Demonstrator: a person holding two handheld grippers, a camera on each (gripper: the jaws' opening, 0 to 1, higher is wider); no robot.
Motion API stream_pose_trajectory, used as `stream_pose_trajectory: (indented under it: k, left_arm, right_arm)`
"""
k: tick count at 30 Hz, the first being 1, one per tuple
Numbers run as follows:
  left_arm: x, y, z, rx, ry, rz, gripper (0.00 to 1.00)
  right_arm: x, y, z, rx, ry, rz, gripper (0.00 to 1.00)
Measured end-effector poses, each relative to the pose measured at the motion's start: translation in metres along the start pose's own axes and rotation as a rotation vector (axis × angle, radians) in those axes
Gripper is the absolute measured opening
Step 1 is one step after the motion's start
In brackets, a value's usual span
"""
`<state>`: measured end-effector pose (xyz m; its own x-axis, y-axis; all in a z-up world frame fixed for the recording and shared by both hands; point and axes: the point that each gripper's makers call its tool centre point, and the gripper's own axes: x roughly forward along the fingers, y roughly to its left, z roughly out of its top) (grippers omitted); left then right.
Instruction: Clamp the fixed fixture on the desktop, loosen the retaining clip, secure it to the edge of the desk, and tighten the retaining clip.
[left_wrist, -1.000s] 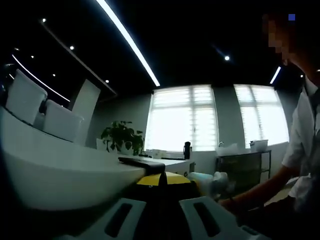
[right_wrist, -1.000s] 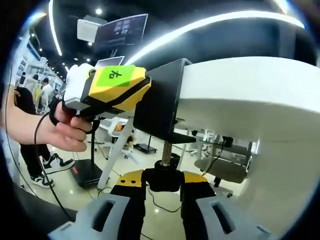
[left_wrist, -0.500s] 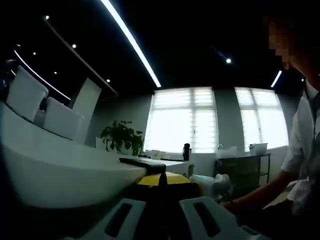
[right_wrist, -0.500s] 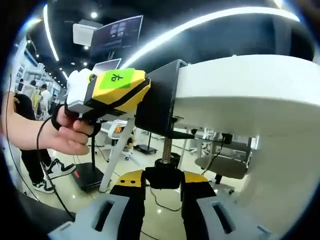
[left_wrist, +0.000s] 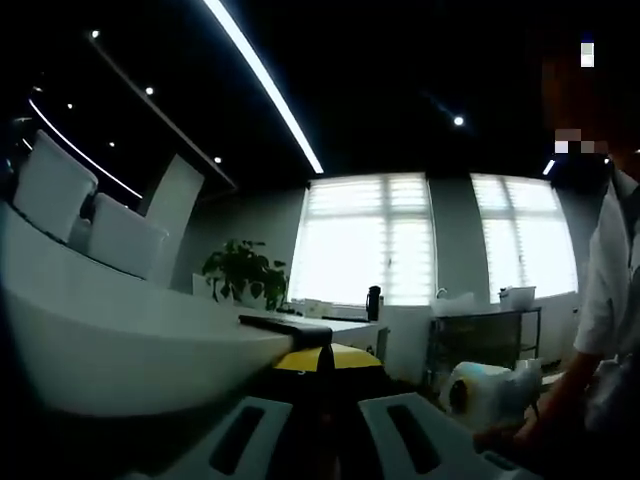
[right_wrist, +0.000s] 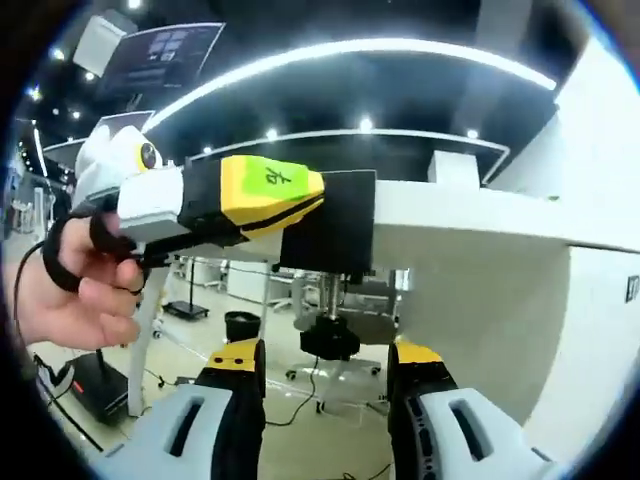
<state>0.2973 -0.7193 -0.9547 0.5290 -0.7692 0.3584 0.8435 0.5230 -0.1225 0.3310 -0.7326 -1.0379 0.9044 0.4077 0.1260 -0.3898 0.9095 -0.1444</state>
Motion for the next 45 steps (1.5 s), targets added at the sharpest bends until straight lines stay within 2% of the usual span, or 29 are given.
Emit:
stream_pose_trajectory:
  k: [4,8,13,16,20,22,28,32,35,36,39,43,44,45]
  left_arm:
    - [0.0,0.0,0.0,-0.003,-0.004,0.0,0.02]
    - [0.0,0.0,0.0,0.0,-0.002,0.001,0.02]
    - [0.0,0.0,0.0,0.003,0.001,0.002,0.02]
    - [0.0,0.0,0.0,0.002,0.002,0.001,0.02]
    - [0.0,0.0,0.0,0.0,0.005,0.0,0.02]
    - [0.0,0.0,0.0,0.004,0.007,0.0,0.02]
    - [0.001,0.0,0.0,0.017,0.006,0.0,0.02]
    - [0.0,0.001,0.0,-0.009,-0.004,-0.002,0.02]
    - [0.0,0.001,0.0,-0.014,-0.007,-0.002,0.02]
    - [0.0,0.001,0.0,-0.012,-0.007,-0.002,0.02]
    - [0.0,0.001,0.0,-0.02,-0.014,0.0,0.02]
    - [0.0,0.001,0.001,-0.026,-0.022,0.001,0.02]
    - [0.0,0.0,-0.001,0.055,0.001,0.0,0.02]
    - [0.0,-0.002,-0.001,0.06,0.008,0.0,0.03]
  right_arm:
    - [0.005,0.002,0.005,0.007,-0.016,-0.025,0.47]
    - [0.007,0.002,0.009,0.016,-0.032,-0.057,0.36]
    - [0.014,0.002,0.007,0.033,-0.031,-0.082,0.32]
    - [0.015,-0.002,0.007,-0.007,-0.025,-0.112,0.26]
    - [0.016,-0.001,0.007,-0.045,-0.031,-0.095,0.25]
    - [0.016,0.0,0.007,-0.045,-0.04,-0.058,0.25]
    - [0.018,0.005,0.008,-0.039,-0.09,0.158,0.25]
    - [0.016,0.01,0.007,-0.056,-0.083,0.294,0.25]
    - [0.017,0.014,0.007,-0.043,-0.079,0.415,0.25]
    - [0.016,0.017,0.007,-0.062,-0.078,0.465,0.25]
    - [0.014,0.02,0.007,-0.025,-0.065,0.55,0.25]
    - [0.011,0.018,0.007,-0.008,-0.055,0.553,0.25]
    - [0.009,0.019,0.007,-0.011,-0.048,0.548,0.25]
    - [0.007,0.019,0.007,-0.012,-0.047,0.542,0.26]
